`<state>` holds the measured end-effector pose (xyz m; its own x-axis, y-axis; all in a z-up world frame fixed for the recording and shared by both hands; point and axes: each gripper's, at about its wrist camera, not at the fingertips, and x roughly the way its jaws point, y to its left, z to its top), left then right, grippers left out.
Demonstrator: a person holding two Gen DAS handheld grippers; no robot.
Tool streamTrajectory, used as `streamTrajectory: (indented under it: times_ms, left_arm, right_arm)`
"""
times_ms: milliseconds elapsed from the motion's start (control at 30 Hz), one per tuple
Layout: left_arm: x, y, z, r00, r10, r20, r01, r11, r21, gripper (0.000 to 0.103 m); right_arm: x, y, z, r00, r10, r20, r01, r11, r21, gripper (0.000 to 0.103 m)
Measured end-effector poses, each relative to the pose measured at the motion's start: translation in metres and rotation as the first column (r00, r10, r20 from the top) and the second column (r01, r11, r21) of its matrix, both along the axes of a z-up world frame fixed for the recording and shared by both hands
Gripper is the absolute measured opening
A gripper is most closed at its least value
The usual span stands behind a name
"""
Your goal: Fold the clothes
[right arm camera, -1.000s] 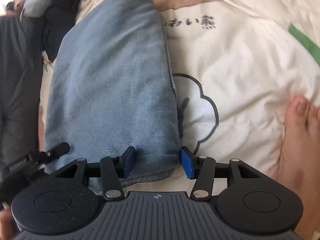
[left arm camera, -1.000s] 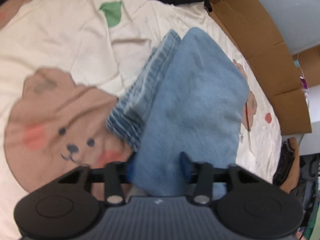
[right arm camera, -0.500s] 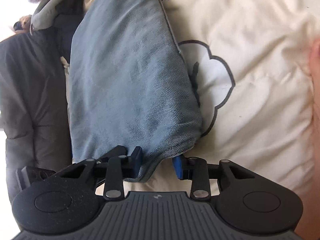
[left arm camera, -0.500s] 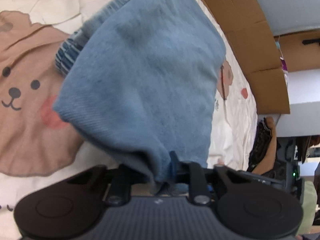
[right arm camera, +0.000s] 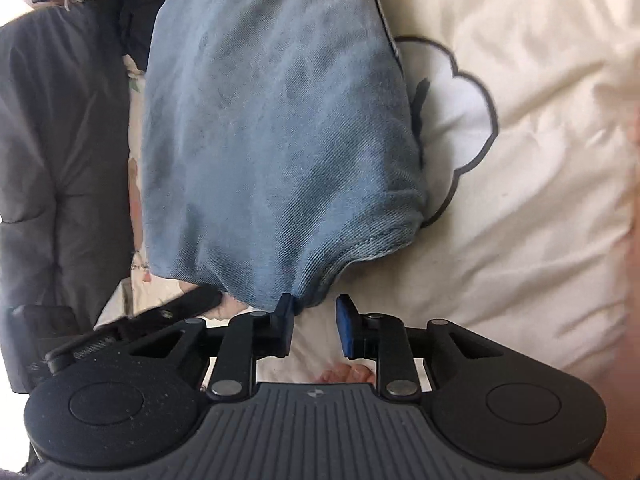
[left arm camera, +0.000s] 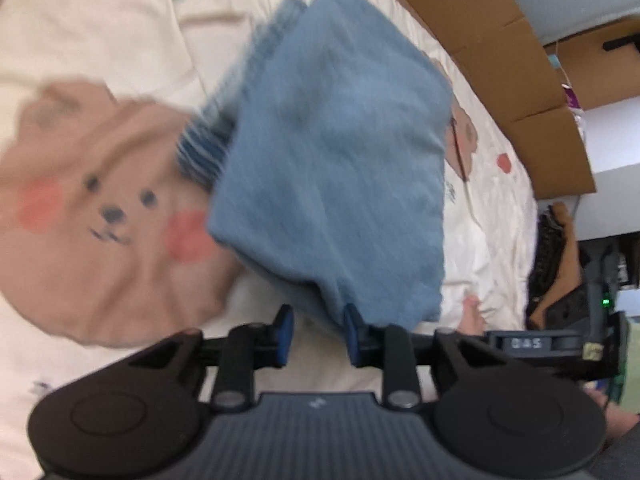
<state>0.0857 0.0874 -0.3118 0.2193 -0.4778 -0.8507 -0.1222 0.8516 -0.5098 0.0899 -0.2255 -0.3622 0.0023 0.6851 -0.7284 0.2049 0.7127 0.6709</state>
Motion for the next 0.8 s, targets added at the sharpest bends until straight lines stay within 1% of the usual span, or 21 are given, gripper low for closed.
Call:
streamTrajectory:
  times_ms: [67,167,267,333,367,400,467,533,667,800]
  left_arm:
    - [0.006,0.007,0.014,1.0,0.01,0.016,-0.011,0.998,0.058,0.041]
    - [0.014,0.014,0.037,0.999,0.001,0.046,-0.005,0.996,0.087,0.041]
    - [0.023,0.014,0.058,0.997,-0.023,0.068,0.015,0.993,0.116,0.042]
    - [0.028,0.009,0.072,0.995,-0.06,0.076,0.048,0.988,0.145,0.047]
    - [0.029,0.009,0.078,0.994,-0.073,0.079,0.06,0.986,0.156,0.05]
    - [0.03,0.01,0.084,0.993,-0.076,0.085,0.061,0.985,0.164,0.05]
    - [0.033,0.013,0.094,0.992,-0.082,0.098,0.063,0.982,0.179,0.05]
    - [0.039,0.016,0.098,0.99,-0.085,0.115,0.062,0.98,0.191,0.051]
    - [0.063,0.018,0.093,0.984,-0.098,0.146,0.063,0.972,0.227,0.051]
    - [0.093,0.017,0.08,0.981,-0.087,0.171,0.045,0.971,0.236,0.051]
  right_arm:
    - [0.004,-0.001,0.014,1.0,0.003,0.024,-0.002,0.999,-0.05,0.036]
    - [0.009,-0.004,0.031,0.998,0.021,0.055,-0.016,0.995,-0.096,0.036]
    - [0.016,-0.012,0.041,0.994,-0.024,0.103,0.037,0.992,-0.123,0.037]
    - [0.021,-0.017,0.048,0.989,-0.053,0.136,0.072,0.988,-0.14,0.038]
    - [0.024,-0.02,0.051,0.986,-0.067,0.152,0.09,0.985,-0.148,0.039]
    - [0.026,-0.023,0.055,0.982,-0.081,0.169,0.108,0.982,-0.156,0.043]
    - [0.031,-0.028,0.06,0.973,-0.109,0.202,0.145,0.975,-0.168,0.046]
    - [0.037,-0.032,0.056,0.964,-0.147,0.222,0.185,0.969,-0.163,0.046]
    - [0.049,-0.033,0.051,0.948,-0.203,0.246,0.244,0.958,-0.15,0.046]
    - [0.06,-0.026,0.052,0.937,-0.138,0.322,0.197,0.967,-0.159,0.046]
